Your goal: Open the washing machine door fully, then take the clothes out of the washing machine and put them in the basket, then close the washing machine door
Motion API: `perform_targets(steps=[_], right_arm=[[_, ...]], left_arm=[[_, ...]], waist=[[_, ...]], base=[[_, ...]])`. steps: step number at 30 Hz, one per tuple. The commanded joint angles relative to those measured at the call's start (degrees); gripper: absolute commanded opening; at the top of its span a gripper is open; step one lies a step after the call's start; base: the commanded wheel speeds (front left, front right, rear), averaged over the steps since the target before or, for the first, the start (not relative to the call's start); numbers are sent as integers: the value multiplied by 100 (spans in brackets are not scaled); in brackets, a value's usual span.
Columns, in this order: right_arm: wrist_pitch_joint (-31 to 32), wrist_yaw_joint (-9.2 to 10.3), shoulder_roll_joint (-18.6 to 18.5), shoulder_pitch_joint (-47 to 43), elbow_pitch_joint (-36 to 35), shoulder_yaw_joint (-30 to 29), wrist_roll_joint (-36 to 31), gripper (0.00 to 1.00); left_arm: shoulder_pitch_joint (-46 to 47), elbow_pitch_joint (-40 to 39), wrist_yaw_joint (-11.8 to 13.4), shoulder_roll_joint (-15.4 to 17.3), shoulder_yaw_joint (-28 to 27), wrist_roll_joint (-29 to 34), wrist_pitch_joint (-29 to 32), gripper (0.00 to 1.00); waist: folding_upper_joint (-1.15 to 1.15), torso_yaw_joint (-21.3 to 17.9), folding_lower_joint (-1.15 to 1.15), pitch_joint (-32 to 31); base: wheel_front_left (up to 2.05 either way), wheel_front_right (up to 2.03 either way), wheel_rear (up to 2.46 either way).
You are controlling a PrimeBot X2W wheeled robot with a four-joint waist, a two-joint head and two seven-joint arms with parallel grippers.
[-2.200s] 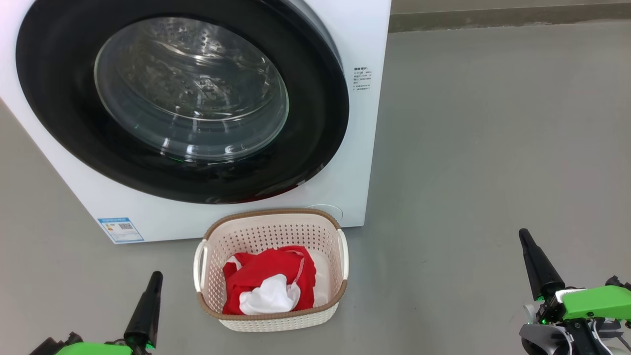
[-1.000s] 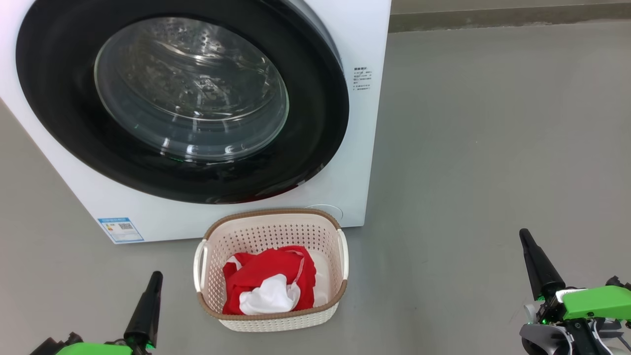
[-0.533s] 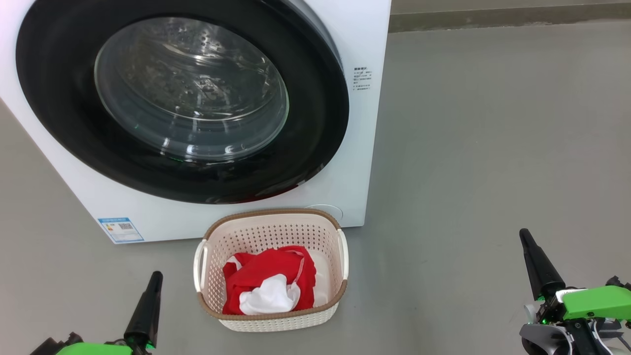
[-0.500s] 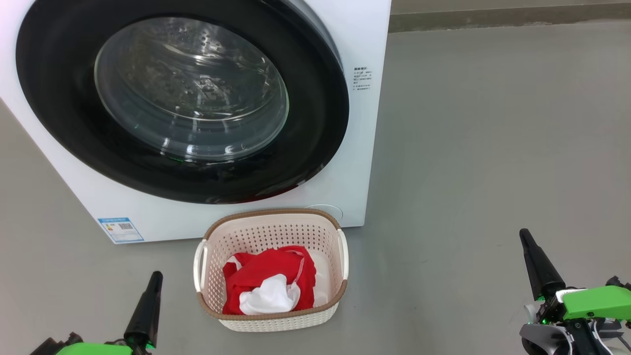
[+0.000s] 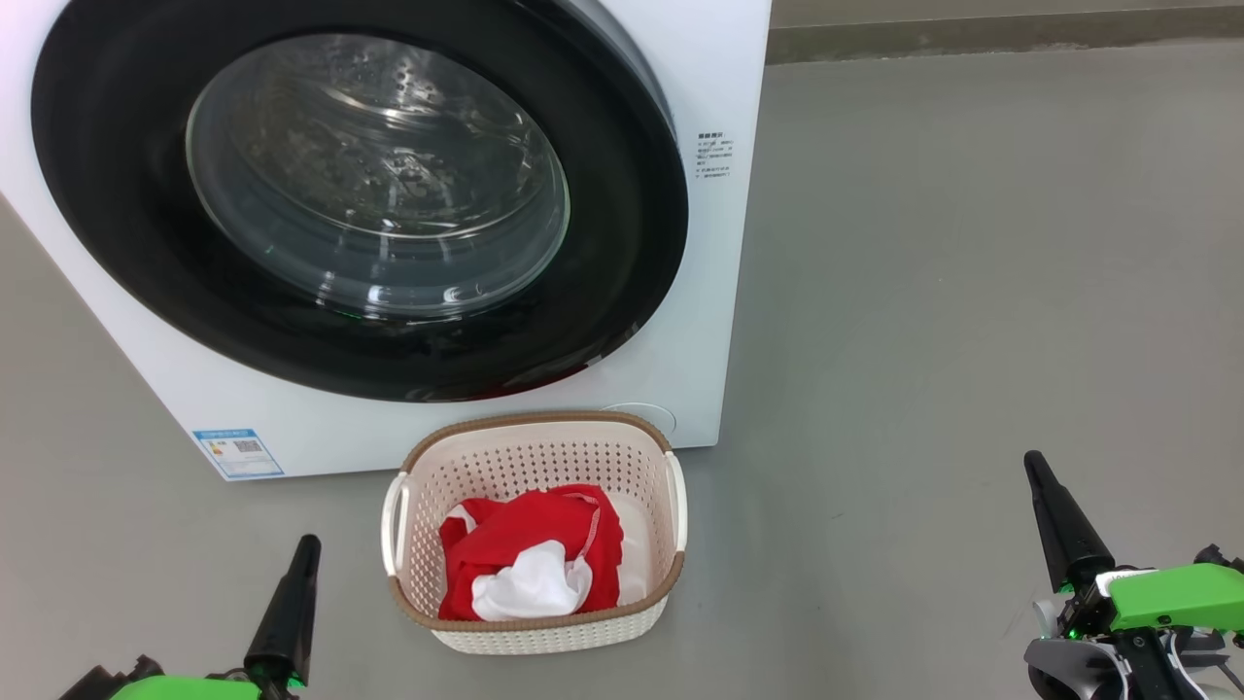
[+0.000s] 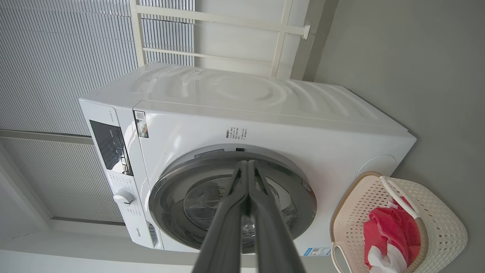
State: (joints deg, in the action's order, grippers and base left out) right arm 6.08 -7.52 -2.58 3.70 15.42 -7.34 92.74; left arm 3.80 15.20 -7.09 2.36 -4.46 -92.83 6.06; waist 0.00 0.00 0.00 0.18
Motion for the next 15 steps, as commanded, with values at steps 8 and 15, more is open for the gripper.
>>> perform_targets(steps=[8,15], right_arm=[[35,3,-39,248,-140,89,-53,0],[36,3,-38,248,-140,87,-54,0]], left_arm=[[239,-116,-40,58,-205,65,41,0],[239,-116,-40,57,-206,66,42,0]], waist=[[0,0,0,0],[0,0,0,0]], base=[[0,0,0],[0,0,0]])
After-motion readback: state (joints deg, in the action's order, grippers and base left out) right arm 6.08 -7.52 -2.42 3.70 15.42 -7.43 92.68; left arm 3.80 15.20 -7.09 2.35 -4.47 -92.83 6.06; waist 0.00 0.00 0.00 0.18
